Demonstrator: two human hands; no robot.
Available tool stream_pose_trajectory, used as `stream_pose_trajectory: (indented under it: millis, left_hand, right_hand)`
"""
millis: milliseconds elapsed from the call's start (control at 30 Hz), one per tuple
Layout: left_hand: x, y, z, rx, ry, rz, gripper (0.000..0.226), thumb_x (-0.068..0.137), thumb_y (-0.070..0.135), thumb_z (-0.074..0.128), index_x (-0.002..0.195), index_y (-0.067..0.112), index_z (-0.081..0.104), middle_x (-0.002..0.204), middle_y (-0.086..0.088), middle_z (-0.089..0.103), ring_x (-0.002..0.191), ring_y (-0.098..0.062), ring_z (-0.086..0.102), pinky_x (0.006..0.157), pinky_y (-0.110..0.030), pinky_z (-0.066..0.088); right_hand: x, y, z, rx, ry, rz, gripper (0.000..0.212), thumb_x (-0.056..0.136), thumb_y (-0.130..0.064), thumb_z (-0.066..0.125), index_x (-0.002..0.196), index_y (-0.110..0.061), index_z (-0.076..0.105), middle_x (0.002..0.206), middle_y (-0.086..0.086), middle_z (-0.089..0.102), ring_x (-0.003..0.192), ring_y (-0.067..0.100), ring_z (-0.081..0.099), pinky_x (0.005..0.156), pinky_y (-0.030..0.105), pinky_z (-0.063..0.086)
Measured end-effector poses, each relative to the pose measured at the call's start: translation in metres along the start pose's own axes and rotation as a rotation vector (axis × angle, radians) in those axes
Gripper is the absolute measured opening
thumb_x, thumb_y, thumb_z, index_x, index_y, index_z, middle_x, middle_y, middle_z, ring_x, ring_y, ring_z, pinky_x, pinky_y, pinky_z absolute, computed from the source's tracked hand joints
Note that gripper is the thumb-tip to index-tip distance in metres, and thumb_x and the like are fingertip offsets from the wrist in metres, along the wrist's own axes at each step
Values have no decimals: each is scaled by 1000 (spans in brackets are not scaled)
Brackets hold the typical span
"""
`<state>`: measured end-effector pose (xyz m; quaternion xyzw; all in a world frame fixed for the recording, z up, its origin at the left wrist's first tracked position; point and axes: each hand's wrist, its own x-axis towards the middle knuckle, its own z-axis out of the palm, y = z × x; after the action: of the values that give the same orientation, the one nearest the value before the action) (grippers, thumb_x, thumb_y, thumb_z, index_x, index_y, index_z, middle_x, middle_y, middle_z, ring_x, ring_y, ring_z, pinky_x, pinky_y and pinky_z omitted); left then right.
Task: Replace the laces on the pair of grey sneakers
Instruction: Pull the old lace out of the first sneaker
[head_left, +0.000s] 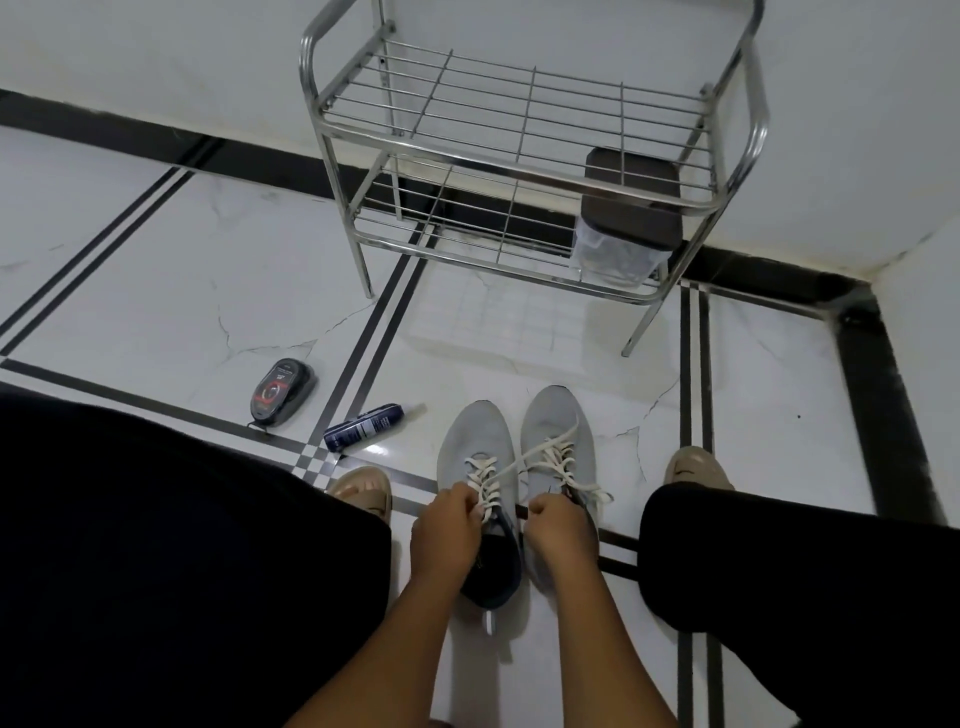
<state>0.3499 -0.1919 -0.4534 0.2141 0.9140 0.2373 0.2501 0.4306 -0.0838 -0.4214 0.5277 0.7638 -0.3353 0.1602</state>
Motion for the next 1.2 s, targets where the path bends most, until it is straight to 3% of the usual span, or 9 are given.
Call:
stream_pose_trajectory:
  millis: [100, 233, 467, 633, 767, 833, 933, 1100, 1200]
  left_hand:
    - [-1, 3, -2, 56, 21, 26, 9, 96, 28, 49, 95, 21, 55, 97, 2, 61, 87, -20, 57, 69, -32, 43]
    - [0, 5, -1, 24, 30, 2, 5, 93, 24, 51, 91, 20, 53, 92, 1, 60, 83, -22, 58, 64, -31, 41]
    - [-2, 1, -5, -233, 48, -57, 12, 82, 14, 58, 86, 18, 47, 75, 0, 58, 68, -21, 55, 57, -34, 39]
    - [21, 1, -24, -1239, 187, -752, 18, 83, 6, 46, 66, 10, 45, 47, -3, 50, 41, -13, 45, 44, -19, 36]
    - [26, 5, -56, -1505, 262, -863, 32, 92, 4, 33, 62, 16, 33, 49, 1, 44, 46, -11, 40, 32, -12, 32]
    - [30, 3, -59, -1220, 261, -855, 27, 98, 12, 35, 72, 18, 39, 78, -8, 51, 61, -17, 48, 51, -23, 48]
    - [28, -3, -43, -544, 300, -700, 30, 93, 16, 49, 120, 2, 53, 124, -23, 53, 106, -39, 56, 88, -43, 50]
    - [2, 4, -15, -66, 32, -240, 28, 90, 43, 56, 97, 17, 60, 100, -4, 65, 93, -25, 62, 73, -32, 48]
    - [-6, -4, -10, 34, -48, -124, 23, 91, 31, 56, 111, 22, 50, 108, -2, 60, 98, -23, 59, 76, -36, 49]
  right_hand:
    - [-1, 7, -2, 72, 86, 52, 29, 86, -6, 48, 61, -18, 42, 70, 4, 47, 74, 26, 48, 61, 23, 37]
    - [1, 2, 7, 240, 31, -128, 30, 91, -8, 51, 112, -20, 69, 115, 3, 68, 106, 22, 62, 83, 25, 47]
    - [6, -7, 32, 119, -6, -264, 7, 88, -16, 59, 86, -18, 65, 103, 3, 61, 93, 21, 59, 77, 28, 45]
    - [12, -5, 7, 1344, 23, 413, 19, 98, -6, 44, 82, -6, 55, 78, 14, 60, 68, 25, 60, 56, 34, 50]
    - [14, 11, -21, 1793, 168, 493, 33, 101, -34, 42, 88, -6, 52, 83, 8, 55, 80, 21, 60, 84, 36, 54]
    - [13, 12, -27, 1505, 166, 447, 38, 96, -41, 49, 102, -4, 58, 90, 9, 60, 89, 26, 59, 89, 41, 51]
    - [10, 2, -16, 511, 299, 291, 30, 86, -34, 58, 93, -7, 65, 94, 10, 66, 81, 30, 62, 65, 31, 46]
    - [-4, -9, 17, 202, -204, -37, 32, 77, -38, 67, 58, -20, 48, 61, 1, 55, 65, 20, 56, 57, 27, 46]
    - [-12, -5, 37, 26, -62, -134, 21, 83, -37, 66, 71, -23, 55, 78, 6, 61, 76, 22, 60, 55, 27, 40]
